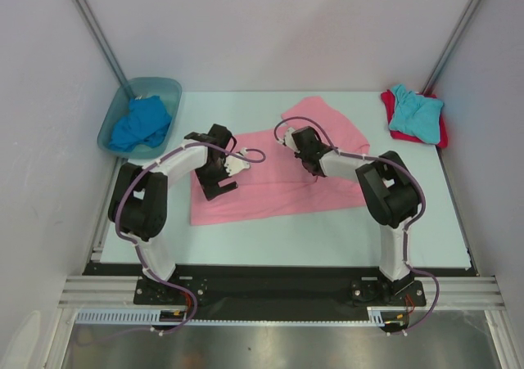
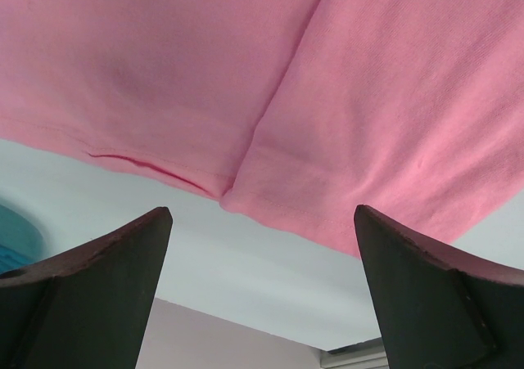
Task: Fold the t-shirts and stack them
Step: Fold the tshirt
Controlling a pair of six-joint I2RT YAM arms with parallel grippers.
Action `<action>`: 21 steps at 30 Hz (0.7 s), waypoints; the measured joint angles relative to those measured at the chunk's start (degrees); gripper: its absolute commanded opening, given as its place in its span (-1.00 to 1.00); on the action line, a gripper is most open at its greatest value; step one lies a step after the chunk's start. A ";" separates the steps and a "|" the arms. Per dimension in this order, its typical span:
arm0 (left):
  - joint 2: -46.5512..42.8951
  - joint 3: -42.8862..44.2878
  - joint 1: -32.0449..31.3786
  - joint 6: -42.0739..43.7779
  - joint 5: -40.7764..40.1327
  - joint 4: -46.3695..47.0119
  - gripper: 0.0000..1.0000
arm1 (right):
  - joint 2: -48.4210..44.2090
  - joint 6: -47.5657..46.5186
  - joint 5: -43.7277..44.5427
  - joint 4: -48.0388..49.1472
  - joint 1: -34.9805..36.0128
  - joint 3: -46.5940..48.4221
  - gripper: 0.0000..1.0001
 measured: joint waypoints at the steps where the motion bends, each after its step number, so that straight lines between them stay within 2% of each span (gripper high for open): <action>1: 0.02 0.02 0.00 0.00 0.00 -0.02 0.99 | 0.07 -0.37 1.05 1.40 0.00 -0.04 -0.30; 10: 0.11 0.72 0.00 0.00 0.00 -0.07 1.00 | 0.07 -0.17 4.79 5.99 -1.86 -0.72 -0.30; 18: 0.11 0.72 0.00 0.02 -0.07 -0.07 1.00 | -3.06 9.64 -5.40 -14.01 -12.87 4.76 -0.36; 21: 0.11 0.76 0.00 0.00 -0.02 -0.07 1.00 | -4.92 12.37 -8.63 -18.73 -16.65 5.75 -0.38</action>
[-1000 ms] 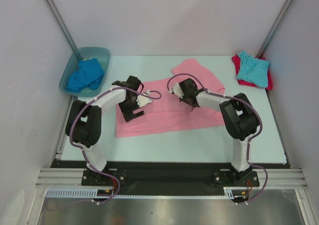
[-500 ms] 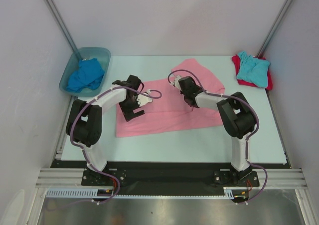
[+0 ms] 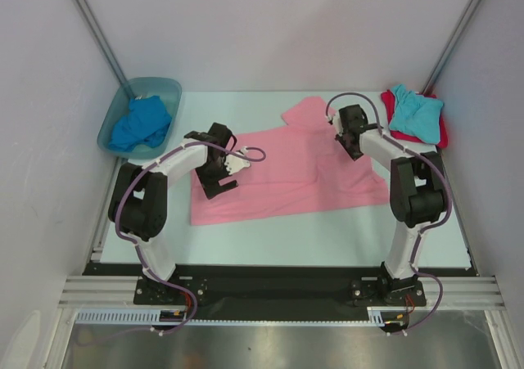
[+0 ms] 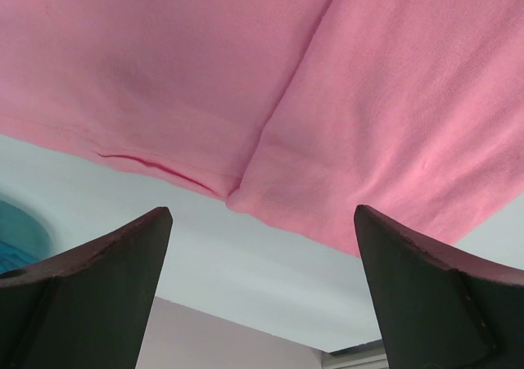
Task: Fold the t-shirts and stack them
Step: Fold the tshirt
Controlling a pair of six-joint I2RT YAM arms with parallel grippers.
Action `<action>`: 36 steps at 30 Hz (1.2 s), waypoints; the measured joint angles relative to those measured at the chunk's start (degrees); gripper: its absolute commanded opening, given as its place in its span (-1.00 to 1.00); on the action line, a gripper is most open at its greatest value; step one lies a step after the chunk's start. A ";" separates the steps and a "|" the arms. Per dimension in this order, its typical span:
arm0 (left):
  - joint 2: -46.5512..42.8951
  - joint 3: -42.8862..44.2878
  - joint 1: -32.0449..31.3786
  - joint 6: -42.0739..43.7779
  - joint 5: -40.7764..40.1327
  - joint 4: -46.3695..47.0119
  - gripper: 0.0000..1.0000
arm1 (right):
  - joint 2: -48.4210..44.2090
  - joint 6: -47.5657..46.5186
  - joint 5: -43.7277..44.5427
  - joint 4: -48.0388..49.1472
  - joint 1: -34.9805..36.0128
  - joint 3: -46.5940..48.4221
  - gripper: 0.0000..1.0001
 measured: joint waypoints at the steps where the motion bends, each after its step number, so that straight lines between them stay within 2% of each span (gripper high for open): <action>1: 0.00 0.04 -0.02 -0.04 0.00 -0.02 0.99 | -0.22 0.68 -0.83 -0.96 -0.76 0.24 -0.38; 7: 0.02 0.94 -0.50 -0.02 -0.02 -0.17 1.00 | 0.72 6.60 -7.32 -7.34 -6.69 3.78 -0.34; 17: 0.33 1.92 -0.72 0.04 -0.09 -0.87 1.00 | 6.62 13.60 -18.23 -10.21 -13.18 8.00 -0.32; 29: 0.33 1.92 -0.72 0.07 -0.46 -1.36 0.99 | 7.98 16.48 -26.88 -10.75 -19.17 11.02 -0.36; 36: 0.33 1.92 -0.83 0.07 -0.48 -1.44 0.99 | 8.13 16.85 -31.28 -10.80 -20.94 11.93 -0.29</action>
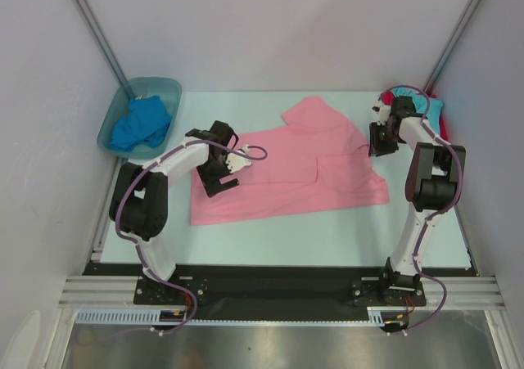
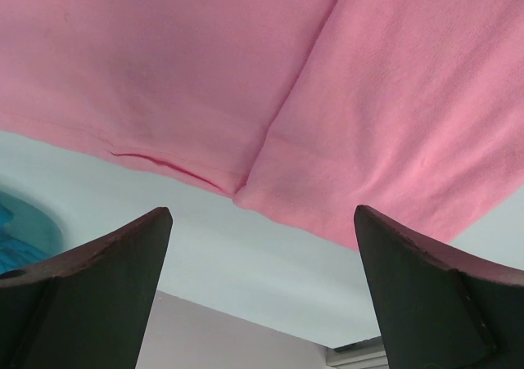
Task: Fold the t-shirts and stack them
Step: Fold the tshirt
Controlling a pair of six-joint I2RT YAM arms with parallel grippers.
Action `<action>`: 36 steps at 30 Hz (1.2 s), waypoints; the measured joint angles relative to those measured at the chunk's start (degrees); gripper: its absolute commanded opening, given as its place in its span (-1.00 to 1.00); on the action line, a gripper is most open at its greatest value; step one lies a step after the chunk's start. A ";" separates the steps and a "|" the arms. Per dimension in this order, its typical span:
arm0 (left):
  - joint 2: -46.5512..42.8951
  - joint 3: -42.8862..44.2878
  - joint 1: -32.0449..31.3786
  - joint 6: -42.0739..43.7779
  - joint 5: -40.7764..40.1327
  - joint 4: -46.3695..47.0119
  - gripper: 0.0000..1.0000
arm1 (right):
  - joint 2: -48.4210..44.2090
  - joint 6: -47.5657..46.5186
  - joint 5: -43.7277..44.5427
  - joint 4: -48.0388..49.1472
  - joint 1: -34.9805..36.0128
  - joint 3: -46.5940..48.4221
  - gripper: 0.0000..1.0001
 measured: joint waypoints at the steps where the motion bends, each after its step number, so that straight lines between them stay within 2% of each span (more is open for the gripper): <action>1: 0.00 0.00 0.00 0.00 -0.02 -0.02 0.99 | 0.11 0.00 -0.79 0.02 0.00 0.02 -0.25; 10: 0.00 0.00 0.00 0.00 -0.61 -0.09 1.00 | 0.61 -0.20 -6.62 -0.20 -0.13 -0.13 -0.21; 22: 0.00 0.00 -0.07 0.00 -0.81 -0.09 1.00 | 0.61 -0.24 -7.08 -0.15 -0.85 -0.87 -0.24; 26: 0.00 0.00 -0.07 0.00 -0.81 -0.09 0.99 | 0.66 -0.24 -7.10 -0.11 -1.07 -0.90 -0.35; 30: 0.00 0.00 -0.07 0.00 -0.81 -0.09 1.00 | 0.81 -0.22 -7.13 -0.04 -1.18 -0.90 -0.63; 36: 0.00 0.00 -0.11 0.00 -0.81 -0.11 1.00 | 1.05 -0.22 -7.26 0.04 -1.20 -0.92 -0.85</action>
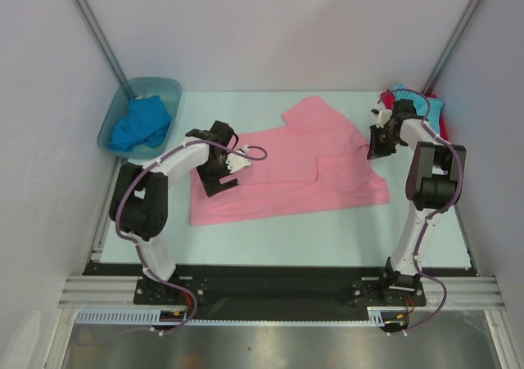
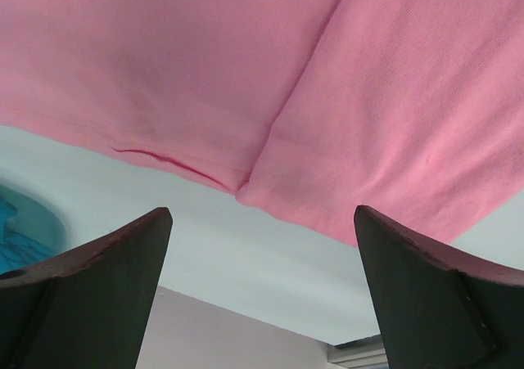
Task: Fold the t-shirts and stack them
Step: Fold the tshirt
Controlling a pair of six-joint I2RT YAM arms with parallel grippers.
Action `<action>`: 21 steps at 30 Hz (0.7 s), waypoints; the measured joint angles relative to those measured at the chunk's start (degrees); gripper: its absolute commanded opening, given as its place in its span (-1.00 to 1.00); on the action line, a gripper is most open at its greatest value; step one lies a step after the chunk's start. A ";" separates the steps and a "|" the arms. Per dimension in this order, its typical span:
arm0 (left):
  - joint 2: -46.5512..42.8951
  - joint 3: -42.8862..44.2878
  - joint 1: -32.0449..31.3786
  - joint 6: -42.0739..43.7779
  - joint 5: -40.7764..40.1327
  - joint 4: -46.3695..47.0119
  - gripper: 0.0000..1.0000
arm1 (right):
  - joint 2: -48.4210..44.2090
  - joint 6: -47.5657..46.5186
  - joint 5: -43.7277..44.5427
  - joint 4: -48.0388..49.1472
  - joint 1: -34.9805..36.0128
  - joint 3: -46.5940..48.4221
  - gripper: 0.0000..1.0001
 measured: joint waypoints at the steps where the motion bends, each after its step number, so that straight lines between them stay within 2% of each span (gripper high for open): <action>1: 0.00 0.00 0.00 0.00 0.00 0.00 1.00 | 0.00 0.00 -0.02 0.04 0.00 -0.02 -0.91; 2: 0.00 0.00 0.00 0.00 0.00 0.00 1.00 | 0.00 -0.02 -0.02 0.07 0.00 -0.04 -0.94; 4: 0.00 0.00 0.00 0.00 0.00 0.00 0.99 | 0.00 0.00 -0.04 0.09 0.00 -0.11 -0.82; 5: 0.00 0.00 0.00 0.00 0.00 0.00 1.00 | 0.00 -0.02 -0.07 0.04 0.00 -0.17 -0.68; 6: 0.00 0.00 0.00 0.00 0.00 0.00 1.00 | 0.00 0.11 -0.07 0.07 0.00 -0.22 -0.39; 9: 0.00 0.00 0.00 0.00 0.02 0.00 1.00 | 0.00 -0.15 -0.02 0.11 0.00 -0.50 -0.28; 15: 0.00 0.00 0.00 0.00 0.00 0.00 1.00 | 0.00 -0.26 -0.09 0.11 -0.24 -0.81 -0.29; 21: 0.00 0.00 0.00 0.00 -0.02 0.00 1.00 | 0.09 -0.26 -0.70 0.15 -0.72 -0.81 -0.52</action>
